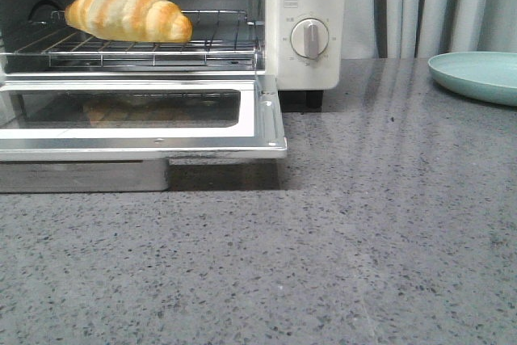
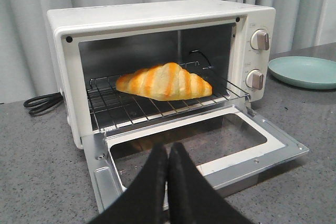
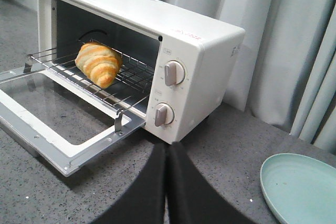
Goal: Put bread in oven
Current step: 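Withdraw the right gripper out of the oven away from the croissant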
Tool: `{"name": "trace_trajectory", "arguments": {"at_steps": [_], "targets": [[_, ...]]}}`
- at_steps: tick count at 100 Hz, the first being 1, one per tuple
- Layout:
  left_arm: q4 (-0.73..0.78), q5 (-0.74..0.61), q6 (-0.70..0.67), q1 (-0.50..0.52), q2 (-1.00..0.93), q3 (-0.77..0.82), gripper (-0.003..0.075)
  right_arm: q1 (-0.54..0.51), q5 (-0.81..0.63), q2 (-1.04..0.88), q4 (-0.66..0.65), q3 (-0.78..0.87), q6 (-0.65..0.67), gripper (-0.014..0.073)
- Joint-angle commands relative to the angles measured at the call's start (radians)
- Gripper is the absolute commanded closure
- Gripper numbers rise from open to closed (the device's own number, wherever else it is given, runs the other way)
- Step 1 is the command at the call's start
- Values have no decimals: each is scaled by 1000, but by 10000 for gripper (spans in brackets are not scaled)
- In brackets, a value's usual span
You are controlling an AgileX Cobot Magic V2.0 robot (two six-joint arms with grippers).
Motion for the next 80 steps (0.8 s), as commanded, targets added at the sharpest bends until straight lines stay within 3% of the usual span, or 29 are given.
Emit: {"name": "trace_trajectory", "arguments": {"at_steps": [1, 43, 62, 80], "targets": [[-18, -84, -11, 0, -19, -22, 741, -5, -53, 7, -39, -24, 0, 643], [-18, -84, -11, 0, -19, -22, 741, -5, -53, 7, -39, -24, 0, 643], [-28, -95, -11, 0, -19, 48, 741, -5, -53, 7, -39, -24, 0, 643], [-25, -303, 9, 35, -19, 203, 741, -5, -53, 7, -39, -24, 0, 643]]}}
